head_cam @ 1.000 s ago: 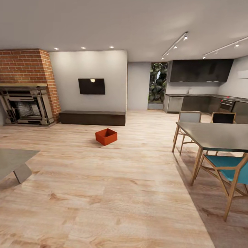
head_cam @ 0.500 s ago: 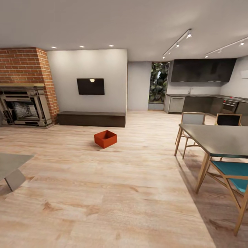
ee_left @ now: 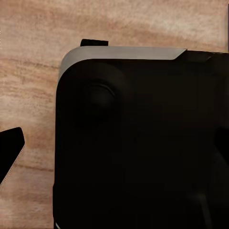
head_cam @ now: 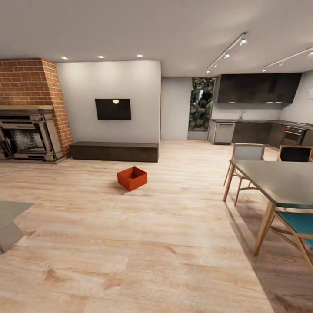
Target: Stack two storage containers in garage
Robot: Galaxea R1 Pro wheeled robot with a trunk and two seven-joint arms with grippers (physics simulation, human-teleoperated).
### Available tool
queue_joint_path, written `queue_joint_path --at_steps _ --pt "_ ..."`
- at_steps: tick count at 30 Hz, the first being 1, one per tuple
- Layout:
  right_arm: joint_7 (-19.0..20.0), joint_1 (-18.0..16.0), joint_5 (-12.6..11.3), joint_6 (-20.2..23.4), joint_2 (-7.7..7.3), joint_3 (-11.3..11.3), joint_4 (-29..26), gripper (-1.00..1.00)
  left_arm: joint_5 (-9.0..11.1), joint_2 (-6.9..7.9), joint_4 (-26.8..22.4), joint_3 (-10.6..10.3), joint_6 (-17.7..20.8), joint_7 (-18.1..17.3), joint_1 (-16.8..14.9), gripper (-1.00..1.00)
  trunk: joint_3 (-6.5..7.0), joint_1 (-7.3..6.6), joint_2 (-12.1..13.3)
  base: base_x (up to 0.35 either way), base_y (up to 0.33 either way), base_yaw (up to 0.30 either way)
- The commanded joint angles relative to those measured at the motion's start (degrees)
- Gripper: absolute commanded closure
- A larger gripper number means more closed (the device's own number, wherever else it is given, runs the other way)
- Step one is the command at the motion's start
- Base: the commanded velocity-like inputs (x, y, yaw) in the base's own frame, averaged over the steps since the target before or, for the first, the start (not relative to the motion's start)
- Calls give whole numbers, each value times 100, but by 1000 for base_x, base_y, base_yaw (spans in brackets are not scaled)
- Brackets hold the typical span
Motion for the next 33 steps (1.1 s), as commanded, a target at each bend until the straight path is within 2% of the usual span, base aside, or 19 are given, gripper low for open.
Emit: queue_joint_path --at_steps 1,23,27,33 --pt "24 -1 -59 -13 -2 40 -1 -100 44 -1 5 5 -17 -13 -3 -100 -6 3 -3 319 0 0" --pt "-18 1 -69 -35 -2 -26 -1 -100 44 0 5 5 -17 -11 -3 -100 -6 3 -3 319 0 0" --pt "-62 -2 -76 -278 -2 -34 -1 -100 44 -1 5 5 -17 -9 -3 -100 -6 3 -3 319 0 0" --pt "-160 -1 -79 -372 5 -22 -1 -100 44 -1 5 5 -17 -9 -3 -100 -6 3 -3 319 0 0"
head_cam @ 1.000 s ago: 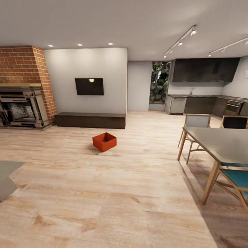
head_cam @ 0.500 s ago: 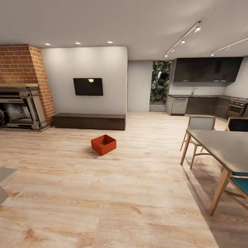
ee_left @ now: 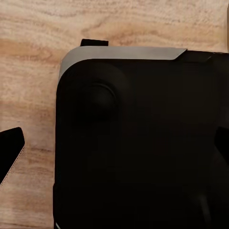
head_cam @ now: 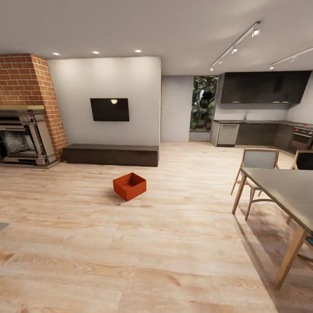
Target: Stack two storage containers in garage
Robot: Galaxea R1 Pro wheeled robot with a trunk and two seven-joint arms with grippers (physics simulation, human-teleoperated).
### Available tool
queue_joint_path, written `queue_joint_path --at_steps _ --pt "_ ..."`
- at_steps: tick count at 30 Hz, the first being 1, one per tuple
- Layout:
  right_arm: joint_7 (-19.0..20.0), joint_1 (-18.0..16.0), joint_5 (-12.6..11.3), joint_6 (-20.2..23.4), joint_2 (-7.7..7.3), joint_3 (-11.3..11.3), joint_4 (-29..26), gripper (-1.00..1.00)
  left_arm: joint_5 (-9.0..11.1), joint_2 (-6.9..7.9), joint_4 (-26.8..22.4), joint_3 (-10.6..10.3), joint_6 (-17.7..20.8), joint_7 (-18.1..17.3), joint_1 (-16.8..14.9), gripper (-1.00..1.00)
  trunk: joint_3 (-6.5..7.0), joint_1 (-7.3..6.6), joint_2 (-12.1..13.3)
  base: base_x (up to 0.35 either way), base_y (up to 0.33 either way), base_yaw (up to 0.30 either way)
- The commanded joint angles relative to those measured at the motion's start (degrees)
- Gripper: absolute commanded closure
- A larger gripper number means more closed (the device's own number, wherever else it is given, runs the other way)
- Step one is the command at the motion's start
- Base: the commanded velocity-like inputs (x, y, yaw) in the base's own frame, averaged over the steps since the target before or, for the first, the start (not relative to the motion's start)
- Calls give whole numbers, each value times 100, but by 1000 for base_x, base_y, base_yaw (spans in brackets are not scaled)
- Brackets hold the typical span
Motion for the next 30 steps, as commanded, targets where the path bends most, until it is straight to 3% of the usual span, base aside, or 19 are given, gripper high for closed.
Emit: queue_joint_path --at_steps 1,19,30 --pt "20 -2 -63 -19 -2 36 -1 -100 44 -1 5 5 -17 -13 -3 -100 -6 3 -3 319 0 0" --pt "13 -2 -79 17 -10 39 -1 -100 44 0 5 5 -17 -13 -3 -100 -6 3 -3 319 0 0" --pt "13 -4 -73 20 -7 52 -1 -100 44 -1 5 5 -17 -12 -3 -100 -6 3 -3 319 0 -98"
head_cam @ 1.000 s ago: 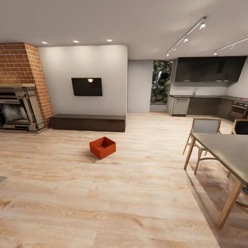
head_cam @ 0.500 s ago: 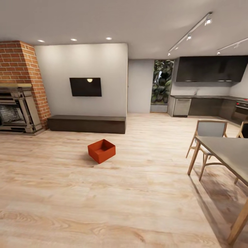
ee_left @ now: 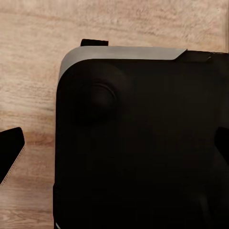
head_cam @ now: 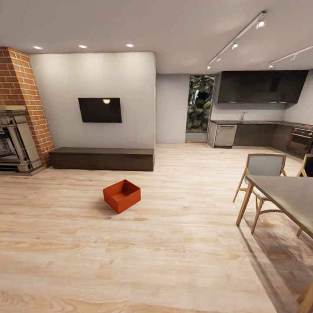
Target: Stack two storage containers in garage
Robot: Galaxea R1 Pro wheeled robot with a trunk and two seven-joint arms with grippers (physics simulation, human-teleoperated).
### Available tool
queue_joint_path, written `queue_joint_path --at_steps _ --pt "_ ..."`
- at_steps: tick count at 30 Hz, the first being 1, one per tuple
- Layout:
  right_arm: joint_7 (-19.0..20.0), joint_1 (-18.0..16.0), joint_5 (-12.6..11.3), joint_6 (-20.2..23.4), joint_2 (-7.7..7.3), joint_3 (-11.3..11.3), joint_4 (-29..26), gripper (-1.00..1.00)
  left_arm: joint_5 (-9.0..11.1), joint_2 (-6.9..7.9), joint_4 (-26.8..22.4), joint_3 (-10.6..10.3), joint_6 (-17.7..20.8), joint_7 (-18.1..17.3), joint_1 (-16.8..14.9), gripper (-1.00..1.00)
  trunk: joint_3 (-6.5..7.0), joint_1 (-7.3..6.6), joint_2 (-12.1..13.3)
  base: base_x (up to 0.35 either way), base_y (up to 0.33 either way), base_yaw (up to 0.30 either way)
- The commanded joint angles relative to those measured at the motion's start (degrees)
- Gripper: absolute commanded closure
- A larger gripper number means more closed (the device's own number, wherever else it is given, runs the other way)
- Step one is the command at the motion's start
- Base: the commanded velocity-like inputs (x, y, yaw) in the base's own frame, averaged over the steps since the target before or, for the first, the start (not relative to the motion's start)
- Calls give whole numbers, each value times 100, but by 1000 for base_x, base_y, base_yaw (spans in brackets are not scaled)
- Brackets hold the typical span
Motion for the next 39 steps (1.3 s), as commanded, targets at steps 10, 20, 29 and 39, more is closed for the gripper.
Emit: queue_joint_path --at_steps 10,20,29,39 --pt "27 -2 -58 -14 -5 37 -1 -100 44 0 5 5 -17 -14 -3 -100 -6 3 -3 319 0 -1" --pt "27 -2 -50 -14 -1 45 -1 -100 44 -1 5 5 -17 -15 -3 -100 -6 3 -3 319 0 0" --pt "27 -1 -42 -14 -1 45 -1 -100 44 0 5 5 -17 -16 -3 -100 -6 3 -3 318 -85 0" --pt "27 -2 -41 -14 -3 45 -1 -100 44 -1 5 5 -17 -15 -3 -100 -6 3 -3 308 -175 0"
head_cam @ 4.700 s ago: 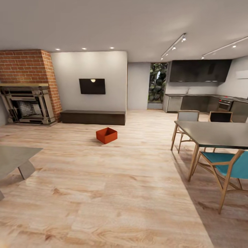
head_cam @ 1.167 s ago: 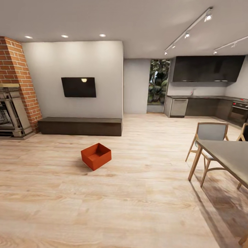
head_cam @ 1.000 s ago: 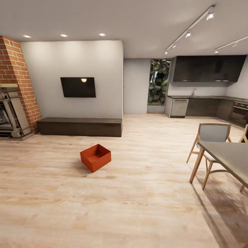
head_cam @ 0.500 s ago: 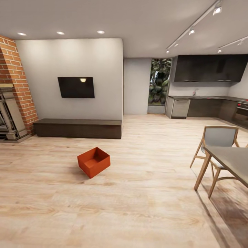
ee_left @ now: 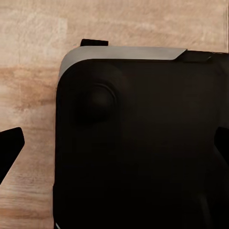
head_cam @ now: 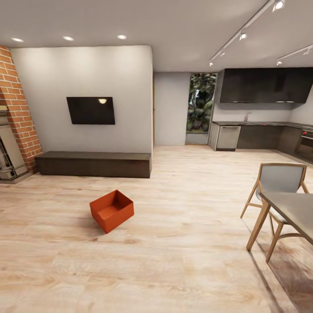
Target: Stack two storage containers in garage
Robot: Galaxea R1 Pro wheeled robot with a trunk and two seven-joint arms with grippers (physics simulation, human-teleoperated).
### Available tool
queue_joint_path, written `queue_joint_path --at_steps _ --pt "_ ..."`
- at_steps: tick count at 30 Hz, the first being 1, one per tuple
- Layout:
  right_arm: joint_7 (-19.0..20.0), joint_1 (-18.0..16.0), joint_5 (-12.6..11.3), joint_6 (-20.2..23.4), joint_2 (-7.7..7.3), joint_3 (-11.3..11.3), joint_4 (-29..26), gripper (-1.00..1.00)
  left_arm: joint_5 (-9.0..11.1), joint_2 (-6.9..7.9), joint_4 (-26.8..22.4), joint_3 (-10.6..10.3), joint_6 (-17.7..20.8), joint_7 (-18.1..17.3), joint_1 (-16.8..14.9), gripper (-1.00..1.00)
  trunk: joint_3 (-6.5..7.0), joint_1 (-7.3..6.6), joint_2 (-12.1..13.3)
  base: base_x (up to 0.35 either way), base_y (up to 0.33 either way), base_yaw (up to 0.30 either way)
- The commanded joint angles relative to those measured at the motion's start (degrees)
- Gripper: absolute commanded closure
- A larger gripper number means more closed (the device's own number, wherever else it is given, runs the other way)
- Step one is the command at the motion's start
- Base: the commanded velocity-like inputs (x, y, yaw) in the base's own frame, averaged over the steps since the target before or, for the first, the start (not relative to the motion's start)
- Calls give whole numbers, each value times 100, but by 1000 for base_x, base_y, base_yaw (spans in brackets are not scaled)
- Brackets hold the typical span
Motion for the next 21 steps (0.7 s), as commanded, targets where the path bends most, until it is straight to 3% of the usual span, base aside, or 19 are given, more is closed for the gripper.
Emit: queue_joint_path --at_steps 1,21 --pt "26 -3 -61 -11 -1 35 -3 -100 44 1 5 5 -17 -12 -3 -100 -6 3 -3 303 -186 0" --pt "29 -4 -43 -1 19 52 -3 -100 44 5 5 5 -17 -10 -3 -100 -6 3 -3 303 -160 0"
